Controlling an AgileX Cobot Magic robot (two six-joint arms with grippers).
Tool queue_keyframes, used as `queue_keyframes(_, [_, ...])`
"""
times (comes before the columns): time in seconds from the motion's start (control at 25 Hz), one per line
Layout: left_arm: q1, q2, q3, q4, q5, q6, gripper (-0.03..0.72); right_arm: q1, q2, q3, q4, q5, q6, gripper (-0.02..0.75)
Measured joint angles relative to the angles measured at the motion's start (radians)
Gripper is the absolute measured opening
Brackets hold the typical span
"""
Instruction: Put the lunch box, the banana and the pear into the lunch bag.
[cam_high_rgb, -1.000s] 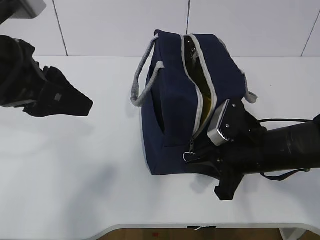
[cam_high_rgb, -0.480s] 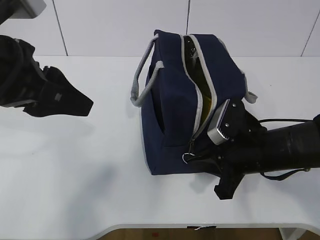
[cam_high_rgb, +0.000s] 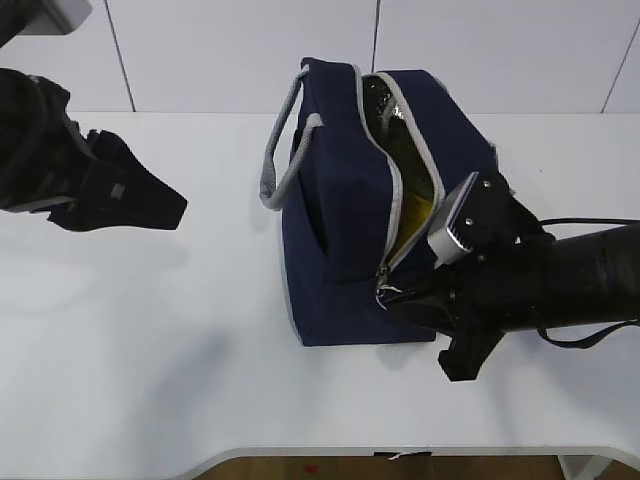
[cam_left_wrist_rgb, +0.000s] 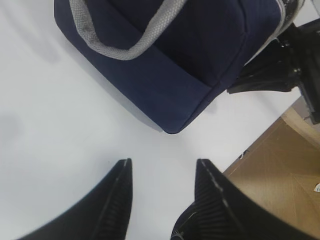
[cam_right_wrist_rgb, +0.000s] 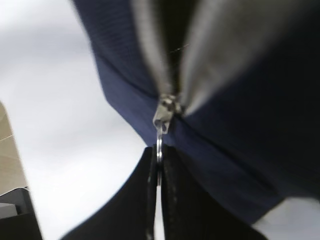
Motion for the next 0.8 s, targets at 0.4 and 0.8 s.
queue_keyframes(0.4, [0.000,0.000,0.000,-0.006,-0.014,0.000,0.317,0.000,-0.113,0.000,-0.094,-0.012,0.087,0.006])
queue_keyframes(0.8, [0.000,0.000,0.000,-0.007,-0.014,0.000,0.317,0.000,-0.204,0.000,-0.131,-0.022,0.114,0.006])
